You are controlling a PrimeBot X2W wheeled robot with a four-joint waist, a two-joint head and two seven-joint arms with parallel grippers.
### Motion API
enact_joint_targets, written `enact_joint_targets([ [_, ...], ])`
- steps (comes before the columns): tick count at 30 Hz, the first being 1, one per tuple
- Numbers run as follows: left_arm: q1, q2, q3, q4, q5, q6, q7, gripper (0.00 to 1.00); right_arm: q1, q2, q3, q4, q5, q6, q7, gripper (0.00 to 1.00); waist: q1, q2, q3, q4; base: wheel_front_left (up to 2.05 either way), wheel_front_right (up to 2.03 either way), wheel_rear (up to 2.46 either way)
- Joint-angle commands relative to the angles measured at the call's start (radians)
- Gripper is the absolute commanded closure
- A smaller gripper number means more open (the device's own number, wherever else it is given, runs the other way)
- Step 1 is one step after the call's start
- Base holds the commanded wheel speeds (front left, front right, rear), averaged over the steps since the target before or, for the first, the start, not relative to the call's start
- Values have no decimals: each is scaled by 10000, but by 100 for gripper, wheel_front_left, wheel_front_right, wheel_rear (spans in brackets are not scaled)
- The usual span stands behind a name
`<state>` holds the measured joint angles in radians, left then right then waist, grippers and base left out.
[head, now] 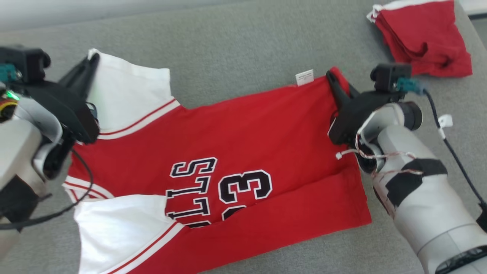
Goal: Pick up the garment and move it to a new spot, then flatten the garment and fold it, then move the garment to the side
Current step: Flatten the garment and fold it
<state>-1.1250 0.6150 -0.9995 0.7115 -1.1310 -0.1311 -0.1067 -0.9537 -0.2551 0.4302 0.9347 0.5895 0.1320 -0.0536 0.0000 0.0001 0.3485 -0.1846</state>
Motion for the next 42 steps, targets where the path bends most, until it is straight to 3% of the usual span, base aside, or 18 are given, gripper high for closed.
enact_joint_targets([
  [1,257,18,-18,-237,-206,13,-296,100,319,-88,101,-109,159,-25,-207,100,0,-1,-443,331,0,0,0],
  [10,1780,210,135,-1725,-448,93,-1417,100,1764,-780,556,-576,861,-25,-1122,100,0,-1,-1201,903,0,0,0],
  [17,3268,272,582,-3110,-231,629,-1583,100,2429,-1062,741,-802,1204,-25,-1551,100,0,-1,-1444,1152,0,0,0],
  [26,6190,-84,2663,-5268,850,1441,-1584,100,3424,-1645,518,-1198,1489,-25,-2055,100,0,-1,-1738,1547,0,0,0],
  [35,8302,-880,4262,-6023,1570,1363,-1586,100,4539,-1960,-623,-2665,745,-25,-2115,100,0,-1,-1926,1709,0,0,0],
  [42,9423,-1445,4728,-5770,1966,1123,-1587,100,5273,-1833,-1082,-3216,555,-25,-2118,100,0,-1,-2019,1720,0,0,0],
])
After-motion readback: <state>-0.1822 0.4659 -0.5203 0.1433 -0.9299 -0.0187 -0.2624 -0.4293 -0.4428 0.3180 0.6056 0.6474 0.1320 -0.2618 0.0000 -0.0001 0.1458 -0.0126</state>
